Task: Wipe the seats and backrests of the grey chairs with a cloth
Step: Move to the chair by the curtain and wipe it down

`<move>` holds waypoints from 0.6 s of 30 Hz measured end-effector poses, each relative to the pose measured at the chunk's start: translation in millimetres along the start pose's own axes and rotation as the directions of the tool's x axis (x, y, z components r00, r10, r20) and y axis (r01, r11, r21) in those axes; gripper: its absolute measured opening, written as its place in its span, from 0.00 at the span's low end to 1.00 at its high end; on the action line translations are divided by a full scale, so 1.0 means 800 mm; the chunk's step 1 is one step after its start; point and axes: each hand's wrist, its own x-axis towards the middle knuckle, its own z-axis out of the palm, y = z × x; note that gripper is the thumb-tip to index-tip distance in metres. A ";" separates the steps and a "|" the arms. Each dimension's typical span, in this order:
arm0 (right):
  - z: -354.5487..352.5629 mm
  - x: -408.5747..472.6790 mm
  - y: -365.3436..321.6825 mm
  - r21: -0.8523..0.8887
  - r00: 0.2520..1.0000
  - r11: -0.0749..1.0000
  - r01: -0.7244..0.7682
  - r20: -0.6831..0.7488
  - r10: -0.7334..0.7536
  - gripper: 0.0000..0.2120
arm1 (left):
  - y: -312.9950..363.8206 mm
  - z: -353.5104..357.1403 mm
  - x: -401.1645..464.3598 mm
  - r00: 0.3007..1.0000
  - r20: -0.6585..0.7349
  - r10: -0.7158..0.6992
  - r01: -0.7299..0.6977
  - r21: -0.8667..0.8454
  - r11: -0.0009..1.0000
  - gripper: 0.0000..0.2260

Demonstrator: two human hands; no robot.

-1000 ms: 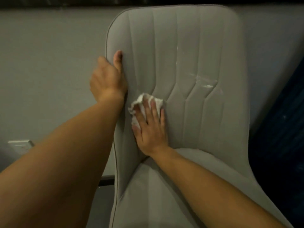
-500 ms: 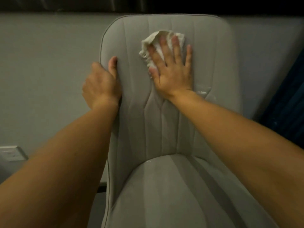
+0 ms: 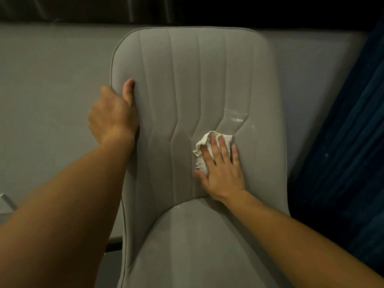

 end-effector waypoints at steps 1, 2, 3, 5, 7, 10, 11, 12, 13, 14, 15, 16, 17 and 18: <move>-0.005 0.009 0.007 -0.014 1.000 1.000 0.013 0.002 -0.013 0.37 | 0.001 -0.001 -0.001 1.000 -0.003 -0.002 0.002 0.001 1.000 0.32; -0.012 0.023 0.013 -0.029 1.000 0.999 0.019 0.000 -0.019 0.37 | 0.000 -0.001 -0.001 1.000 -0.006 -0.002 0.002 0.005 1.000 0.32; -0.022 0.041 0.020 -0.037 1.000 0.999 0.010 -0.012 -0.011 0.37 | 0.000 0.000 -0.001 1.000 -0.008 -0.001 0.001 0.008 1.000 0.32; -0.046 0.090 0.031 -0.029 0.996 0.998 -0.047 -0.071 0.045 0.37 | 0.000 0.001 0.000 1.000 -0.022 0.004 -0.004 0.007 1.000 0.32; -0.074 0.144 0.042 0.006 0.980 0.992 -0.123 -0.154 0.123 0.38 | 0.000 0.002 0.001 0.999 -0.042 0.004 -0.003 0.013 1.000 0.33; -0.097 0.187 0.051 0.055 0.953 0.978 -0.200 -0.219 0.207 0.39 | -0.004 0.006 0.003 0.999 -0.038 0.013 -0.012 0.028 1.000 0.34; -0.095 0.184 0.051 0.060 0.948 0.974 -0.219 -0.223 0.227 0.40 | -0.005 0.008 0.003 0.999 -0.039 0.011 -0.010 0.024 1.000 0.34; -0.089 0.173 0.048 0.064 0.943 0.969 -0.240 -0.220 0.248 0.40 | -0.005 0.009 0.003 0.999 -0.041 0.005 -0.004 0.022 1.000 0.34; -0.080 0.155 0.043 0.069 0.942 0.964 -0.258 -0.203 0.267 0.41 | -0.006 0.009 0.003 0.999 -0.040 -0.003 0.004 0.025 1.000 0.34; -0.069 0.129 0.036 0.075 0.944 0.960 -0.269 -0.175 0.278 0.41 | -0.007 0.009 0.003 0.999 -0.037 -0.007 0.008 0.027 1.000 0.35; -0.055 0.100 0.030 0.079 0.950 0.959 -0.271 -0.141 0.280 0.42 | -0.006 0.009 0.002 0.999 -0.034 -0.007 0.008 0.022 1.000 0.35; -0.039 0.070 0.025 0.075 0.956 0.961 -0.266 -0.106 0.273 0.42 | -0.005 0.009 0.003 1.000 -0.031 -0.005 0.005 0.013 1.000 0.35; -0.024 0.042 0.022 0.061 0.963 0.964 -0.258 -0.071 0.262 0.43 | -0.004 0.009 0.003 1.000 -0.028 -0.004 0.005 0.007 1.000 0.35; -0.011 0.017 0.022 0.040 0.968 0.968 -0.247 -0.041 0.249 0.44 | -0.003 0.008 0.002 1.000 -0.023 -0.006 0.006 0.006 1.000 0.35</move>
